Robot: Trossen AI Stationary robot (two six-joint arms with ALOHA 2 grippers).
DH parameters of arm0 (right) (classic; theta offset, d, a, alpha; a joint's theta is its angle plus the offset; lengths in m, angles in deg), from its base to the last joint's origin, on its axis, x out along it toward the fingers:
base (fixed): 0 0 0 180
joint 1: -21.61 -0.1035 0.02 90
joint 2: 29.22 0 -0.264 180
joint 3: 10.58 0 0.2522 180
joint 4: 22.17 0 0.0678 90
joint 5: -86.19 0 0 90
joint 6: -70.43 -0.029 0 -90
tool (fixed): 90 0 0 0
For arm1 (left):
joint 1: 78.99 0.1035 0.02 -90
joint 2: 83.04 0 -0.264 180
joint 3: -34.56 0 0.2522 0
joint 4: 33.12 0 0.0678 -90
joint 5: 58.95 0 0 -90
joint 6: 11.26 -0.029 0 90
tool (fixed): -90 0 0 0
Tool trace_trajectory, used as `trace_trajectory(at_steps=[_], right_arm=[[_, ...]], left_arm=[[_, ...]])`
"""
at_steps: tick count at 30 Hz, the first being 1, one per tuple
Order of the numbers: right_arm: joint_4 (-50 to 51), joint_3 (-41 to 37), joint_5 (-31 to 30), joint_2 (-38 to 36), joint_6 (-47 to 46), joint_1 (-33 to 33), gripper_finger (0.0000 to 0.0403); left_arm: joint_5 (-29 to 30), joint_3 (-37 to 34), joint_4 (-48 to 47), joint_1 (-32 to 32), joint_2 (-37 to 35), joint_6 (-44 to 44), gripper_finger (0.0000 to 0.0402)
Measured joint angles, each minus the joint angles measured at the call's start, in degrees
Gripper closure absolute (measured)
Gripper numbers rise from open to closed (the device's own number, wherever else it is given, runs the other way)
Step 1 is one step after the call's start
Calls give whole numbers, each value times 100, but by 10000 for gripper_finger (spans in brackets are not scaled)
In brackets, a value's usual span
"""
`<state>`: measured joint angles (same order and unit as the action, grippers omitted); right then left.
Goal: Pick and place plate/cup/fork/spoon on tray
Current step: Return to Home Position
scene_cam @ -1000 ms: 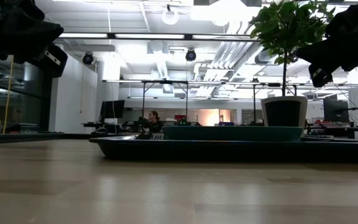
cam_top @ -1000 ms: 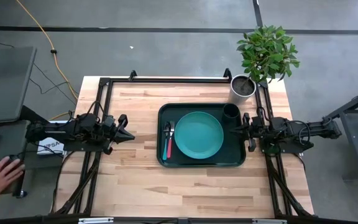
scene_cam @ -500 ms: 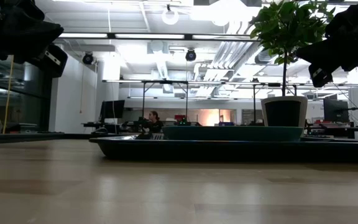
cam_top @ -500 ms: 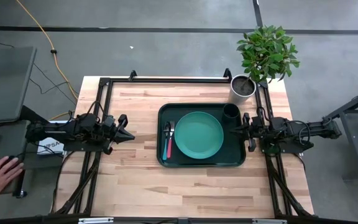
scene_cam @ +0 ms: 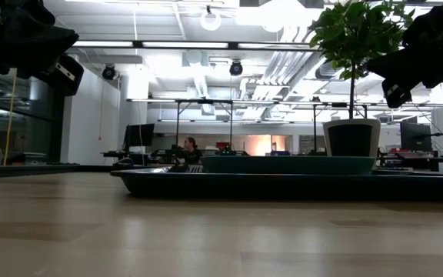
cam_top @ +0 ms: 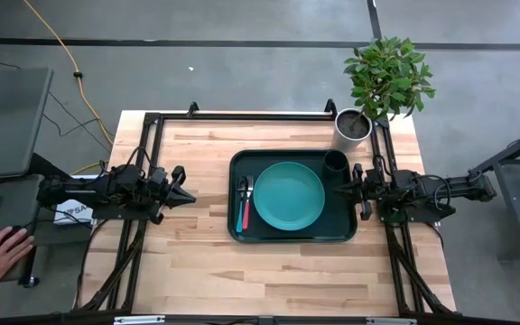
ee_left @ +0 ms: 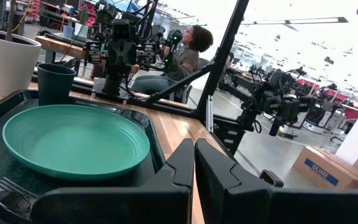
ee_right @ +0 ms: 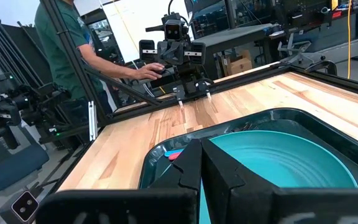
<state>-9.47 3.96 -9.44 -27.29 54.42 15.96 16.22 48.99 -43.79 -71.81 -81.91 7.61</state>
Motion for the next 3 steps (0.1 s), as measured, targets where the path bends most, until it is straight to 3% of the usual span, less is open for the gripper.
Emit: trace_trajectory(at_steps=[3], right_arm=[[0, 0, 0, 0, 0, 2, 402]], left_arm=[[0, 0, 1, 1, 0, 0, 401]])
